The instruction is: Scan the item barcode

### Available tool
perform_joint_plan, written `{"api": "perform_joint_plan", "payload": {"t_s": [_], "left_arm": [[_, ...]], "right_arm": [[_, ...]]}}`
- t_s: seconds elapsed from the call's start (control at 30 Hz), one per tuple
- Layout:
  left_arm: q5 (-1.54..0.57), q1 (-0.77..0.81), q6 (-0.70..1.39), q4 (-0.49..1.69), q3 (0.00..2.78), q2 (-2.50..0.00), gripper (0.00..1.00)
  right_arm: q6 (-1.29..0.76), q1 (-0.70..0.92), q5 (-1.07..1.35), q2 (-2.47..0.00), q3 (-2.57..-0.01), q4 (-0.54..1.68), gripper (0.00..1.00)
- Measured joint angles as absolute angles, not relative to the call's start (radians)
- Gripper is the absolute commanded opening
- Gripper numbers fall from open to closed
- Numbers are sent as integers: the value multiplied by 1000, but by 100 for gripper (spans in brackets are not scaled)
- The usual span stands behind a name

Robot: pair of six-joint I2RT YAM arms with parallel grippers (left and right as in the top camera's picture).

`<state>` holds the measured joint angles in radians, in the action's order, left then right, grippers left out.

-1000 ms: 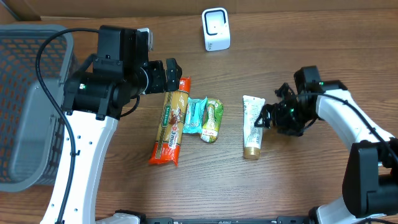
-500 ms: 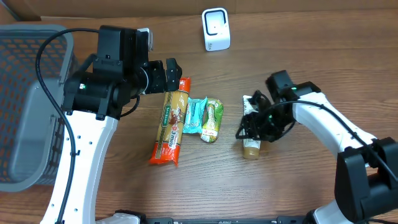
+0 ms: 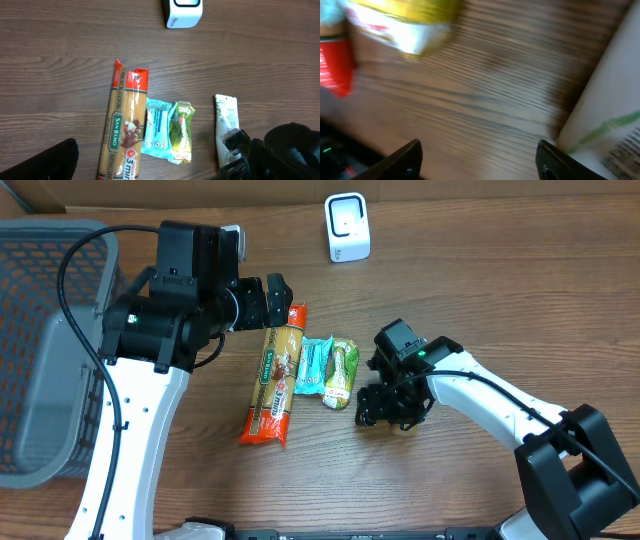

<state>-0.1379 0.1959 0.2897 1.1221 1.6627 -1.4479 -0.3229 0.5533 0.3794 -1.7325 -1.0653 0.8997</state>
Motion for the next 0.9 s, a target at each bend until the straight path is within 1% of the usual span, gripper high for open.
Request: {"api": "perform_joint_plan", "payload": {"t_s": [0.17, 0.3, 0.53, 0.6, 0.63, 0.73, 0.77, 0.8, 0.83, 0.9], "left_arm": [[-138, 196, 290, 1122, 1663, -1448, 100], [-138, 196, 290, 1122, 1663, -1448, 100], [-138, 196, 290, 1122, 1663, -1448, 100], [-138, 196, 290, 1122, 1663, -1448, 100], [-138, 196, 290, 1122, 1663, -1448, 100], [-138, 196, 290, 1122, 1663, -1448, 100], [-138, 196, 290, 1122, 1663, -1448, 100], [-138, 196, 290, 1122, 1663, -1448, 100], [-138, 196, 290, 1122, 1663, -1448, 100], [-138, 196, 290, 1122, 1663, -1448, 100]], "right_arm": [[-350, 551, 229, -1732, -1055, 978, 74], [-363, 522, 127, -1732, -1054, 994, 75], [-364, 337, 48, -1732, -1054, 943, 76], [-365, 273, 37, -1732, -1054, 917, 79], [-365, 221, 32, -1732, -1053, 893, 79], [-364, 135, 27, -1732, -1053, 826, 80], [-362, 117, 30, -1732, -1053, 803, 79], [-362, 98, 38, -1732, -1053, 783, 75], [-363, 81, 53, -1732, -1053, 760, 74], [-398, 60, 70, -1732, -1053, 741, 78]]}}
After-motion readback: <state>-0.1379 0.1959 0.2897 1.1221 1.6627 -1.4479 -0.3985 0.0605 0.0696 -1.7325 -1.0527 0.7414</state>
